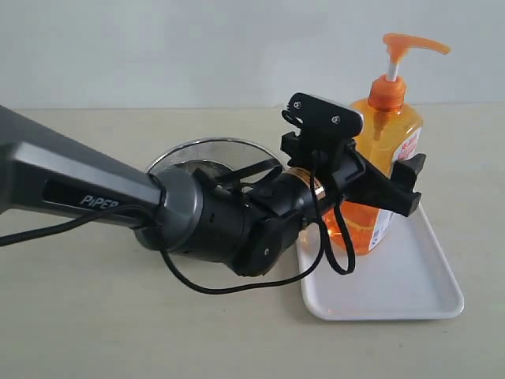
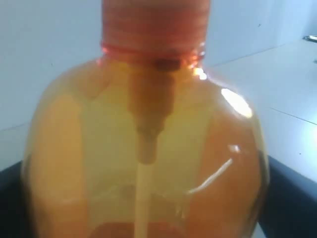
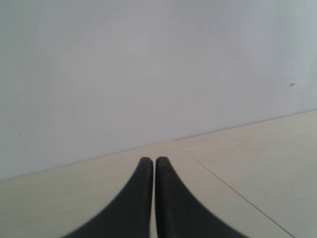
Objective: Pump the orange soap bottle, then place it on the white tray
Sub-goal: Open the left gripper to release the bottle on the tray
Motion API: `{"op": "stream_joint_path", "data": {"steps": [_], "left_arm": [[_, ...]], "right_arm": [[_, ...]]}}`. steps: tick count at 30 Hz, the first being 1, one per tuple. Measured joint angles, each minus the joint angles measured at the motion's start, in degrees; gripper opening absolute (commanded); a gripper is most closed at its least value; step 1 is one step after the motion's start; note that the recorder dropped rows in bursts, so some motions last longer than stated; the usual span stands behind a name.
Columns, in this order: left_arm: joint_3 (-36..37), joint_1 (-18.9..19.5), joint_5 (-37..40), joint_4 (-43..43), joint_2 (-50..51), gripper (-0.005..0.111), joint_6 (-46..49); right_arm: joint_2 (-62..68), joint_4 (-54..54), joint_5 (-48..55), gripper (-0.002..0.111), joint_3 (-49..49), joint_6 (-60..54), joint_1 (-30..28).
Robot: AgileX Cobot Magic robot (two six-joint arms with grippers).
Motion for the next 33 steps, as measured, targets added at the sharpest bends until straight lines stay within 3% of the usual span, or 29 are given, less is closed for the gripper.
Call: {"op": "stream_joint_path", "data": {"steps": [16,33], "left_arm": [[0.0,0.0,17.33,3.38,-4.9,0.092,0.07],[4.11,0.0,19.67,5.73,-7.47,0.092,0.03]], "right_arm": [[0.0,-0.33,0.0,0.0,0.0,0.44,0.0],[0.0,-1.56,0.0,0.0,0.0,0.44,0.0]]}}
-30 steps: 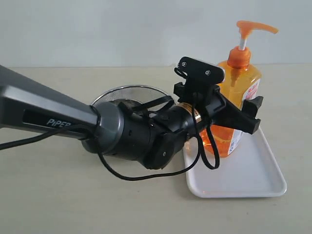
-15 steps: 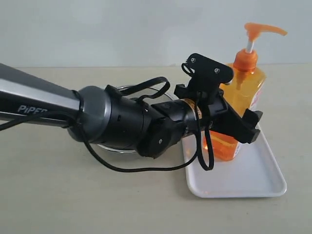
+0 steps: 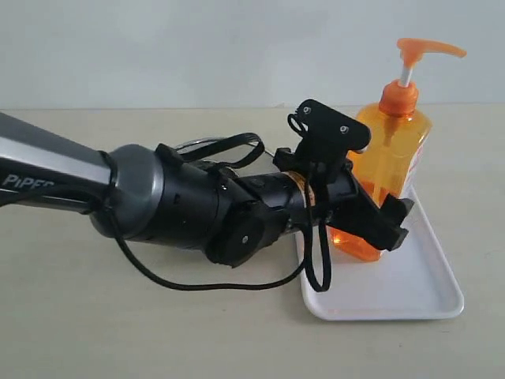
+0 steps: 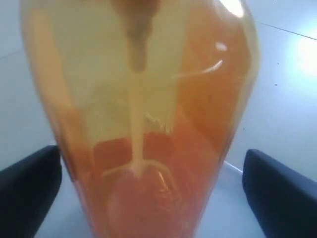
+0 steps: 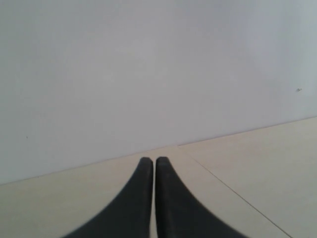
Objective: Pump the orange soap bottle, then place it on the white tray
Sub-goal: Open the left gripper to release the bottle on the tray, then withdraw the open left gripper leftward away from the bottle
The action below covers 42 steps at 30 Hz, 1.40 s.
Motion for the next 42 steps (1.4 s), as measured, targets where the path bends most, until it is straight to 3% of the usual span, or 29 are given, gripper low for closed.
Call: {"op": "stream_joint_path", "data": {"steps": [12,27,31,36,39,42], "left_arm": [[13.03,0.0,1.45,0.11,-15.04,0.092,1.31],[45.74,0.0,-2.59,0.11,-47.76,0.092,-0.46],[55.86,0.0,-11.28,0.11,-59.21,0.092,-4.42],[57.39,0.0,-13.77,1.63,-62.9,0.092,-6.81],[57.39,0.0,-13.77,1.63,-63.0,0.092,-7.03],[57.39,0.0,-13.86,1.63,-63.0,0.092,-7.15]], "right_arm": [[0.0,-0.21,0.45,0.0,0.0,7.73,0.0],[0.0,-0.32,0.6,0.0,0.0,9.05,0.0],[0.0,-0.43,0.6,0.0,0.0,9.15,0.0],[0.0,-2.56,6.64,0.0,0.0,9.85,0.0],[0.0,-15.66,16.69,0.0,0.0,11.32,0.0],[0.0,-23.99,20.38,0.0,0.0,11.97,0.0]]}}
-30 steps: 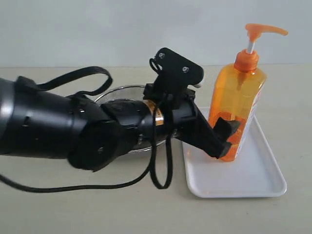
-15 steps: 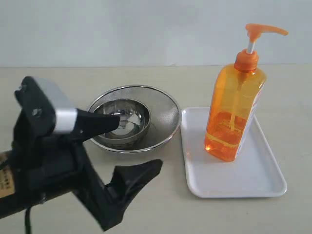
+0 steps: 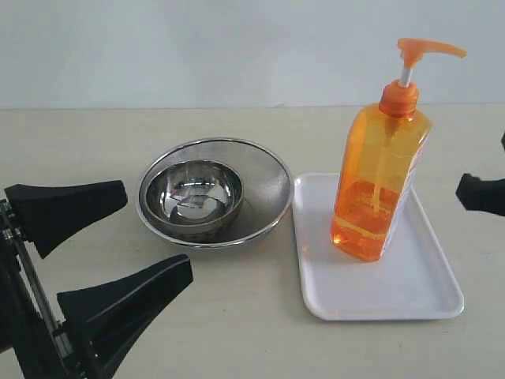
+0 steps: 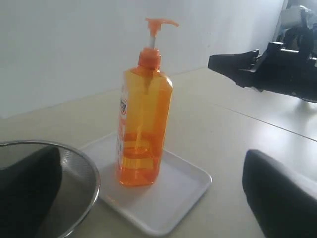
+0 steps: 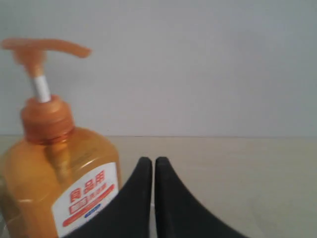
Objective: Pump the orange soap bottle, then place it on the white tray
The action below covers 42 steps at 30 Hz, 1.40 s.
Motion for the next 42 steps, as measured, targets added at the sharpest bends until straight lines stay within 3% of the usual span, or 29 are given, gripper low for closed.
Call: {"op": "stream_joint_path", "data": {"steps": [12,14,18,19,27,33,37,42], "left_arm": [[0.0,0.0,-0.49,1.07,0.0,0.087,-1.19],[0.0,0.0,-0.62,0.66,0.0,0.072,-1.39],[0.0,0.0,-1.13,0.24,0.0,0.015,-1.39],[0.0,0.0,-1.55,0.24,0.0,0.006,-1.39],[-0.57,0.0,-6.07,-6.13,1.72,0.005,7.89],[-6.2,0.4,-10.25,-10.14,13.25,0.005,16.61],[-11.9,3.25,-11.71,-3.73,23.86,0.005,15.35],[-16.19,11.63,-18.38,13.59,34.66,0.005,0.4]], "right_arm": [[0.0,-0.28,-0.49,0.0,0.0,-1.05,0.0],[0.0,-0.28,-1.01,0.0,0.0,-1.43,0.0],[0.0,-0.18,-1.1,0.0,0.0,-1.43,0.0],[0.0,-0.2,-1.27,0.0,0.0,-1.43,0.0],[0.0,-0.2,-0.72,0.0,0.0,-0.94,0.0],[0.0,-1.27,2.52,0.0,0.0,0.81,0.0],[0.0,-2.07,3.1,0.0,0.0,0.8,0.0],[3.7,-4.67,0.86,0.0,0.0,0.65,0.0]]}}
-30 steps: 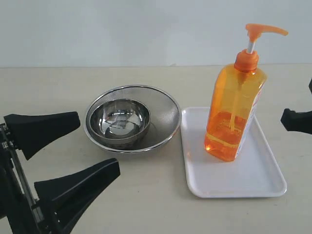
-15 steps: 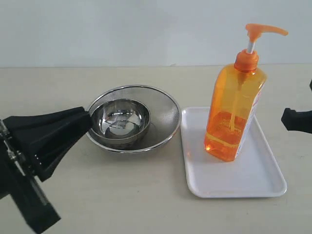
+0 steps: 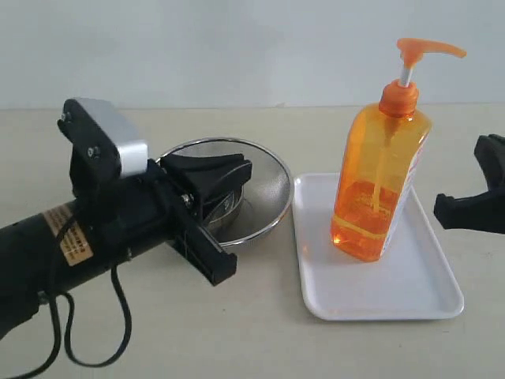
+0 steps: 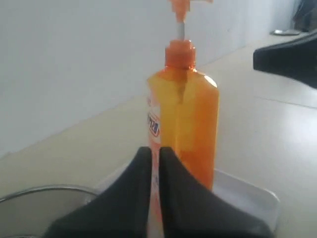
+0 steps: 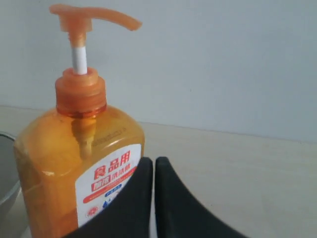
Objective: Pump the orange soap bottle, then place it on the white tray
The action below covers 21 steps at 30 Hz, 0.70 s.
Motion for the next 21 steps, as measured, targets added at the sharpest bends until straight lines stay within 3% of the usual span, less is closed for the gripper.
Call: {"op": "stream_joint_path", "data": {"steps": [6,9,15,21], "left_arm": [[-6.61,13.04,-6.96,22.44,7.77,0.005,-18.95],[-11.86,17.18,-6.96,31.21,10.6,0.005,-26.4],[-22.65,18.79,-5.94,40.54,15.92,0.005,-33.06],[-32.88,18.79,-6.3,46.38,22.96,0.005,-38.98]], "right_arm": [[10.63,-1.06,-6.19,0.0,0.0,1.08,0.0],[14.33,-1.18,-9.53,0.0,-0.1,3.16,0.0],[19.18,-1.18,-16.22,0.0,-0.53,6.36,-0.27],[24.03,-9.63,-17.93,0.0,-2.79,11.93,-6.56]]}}
